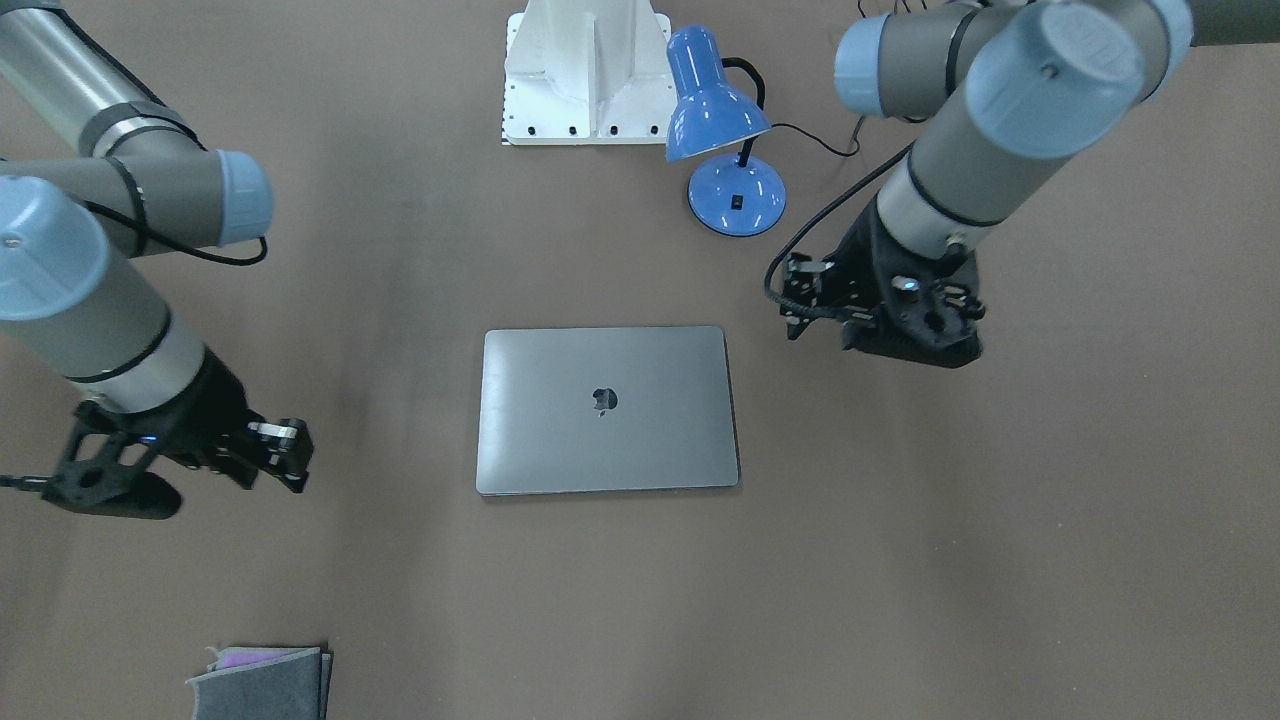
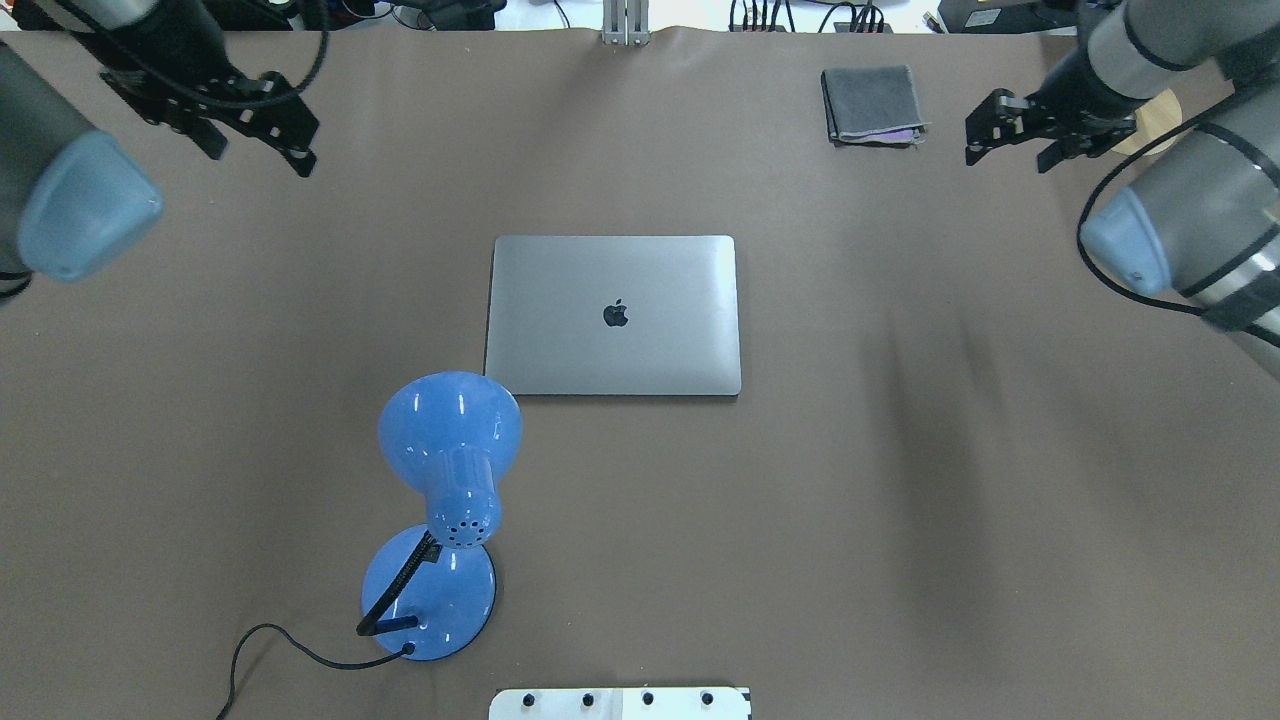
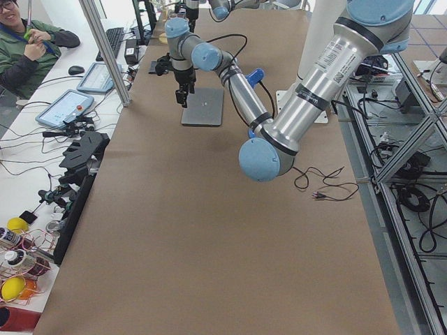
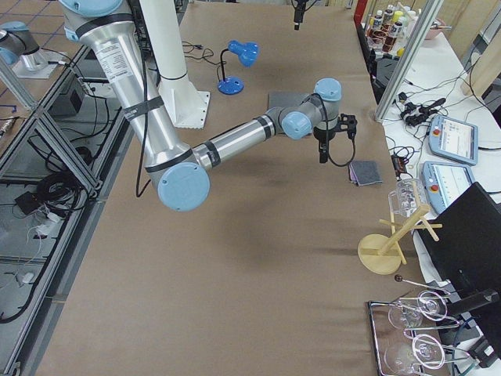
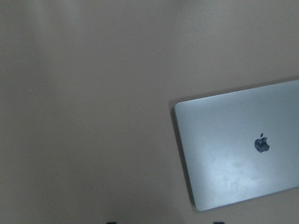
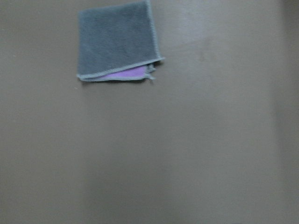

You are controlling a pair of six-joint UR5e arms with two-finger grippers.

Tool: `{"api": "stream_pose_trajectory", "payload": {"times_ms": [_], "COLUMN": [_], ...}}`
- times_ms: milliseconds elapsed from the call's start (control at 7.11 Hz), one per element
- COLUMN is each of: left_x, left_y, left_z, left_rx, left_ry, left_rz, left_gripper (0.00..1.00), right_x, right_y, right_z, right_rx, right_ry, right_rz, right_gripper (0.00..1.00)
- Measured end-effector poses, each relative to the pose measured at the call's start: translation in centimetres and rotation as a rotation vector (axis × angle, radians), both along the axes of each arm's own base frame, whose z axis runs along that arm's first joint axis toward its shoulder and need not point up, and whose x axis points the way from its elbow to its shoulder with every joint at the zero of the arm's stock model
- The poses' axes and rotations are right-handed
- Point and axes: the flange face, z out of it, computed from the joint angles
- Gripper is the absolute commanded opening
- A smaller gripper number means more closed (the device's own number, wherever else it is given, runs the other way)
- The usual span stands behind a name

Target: Close laptop

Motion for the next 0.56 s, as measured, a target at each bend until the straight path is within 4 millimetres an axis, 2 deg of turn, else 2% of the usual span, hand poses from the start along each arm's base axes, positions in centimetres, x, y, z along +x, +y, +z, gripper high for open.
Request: {"api": "stream_pose_trajectory", "payload": {"times_ms": [281,422,562], "left_x": [-11.0,-16.6,-21.0], "left_y": [-0.1,0.8,2.6], "left_z": [9.1,14.7,20.3], "left_rx": [0.088,0.081,0.038], "left_ry": [-0.082,-0.111,-0.124], "left_rz": [0.079,0.095,0.087], "left_gripper": [0.98,0.98,0.98], "right_x": [9.5,14.4,19.1], "right_y": [6.0,9.7,13.7], "right_z": [9.0,13.2,16.9], "right_rx": [0.052,0.067,0.08], "right_ry": [0.07,0.102,0.127], "right_rz": [-0.078,-0.106,-0.129], "right_gripper": [1.0,1.0,1.0]}}
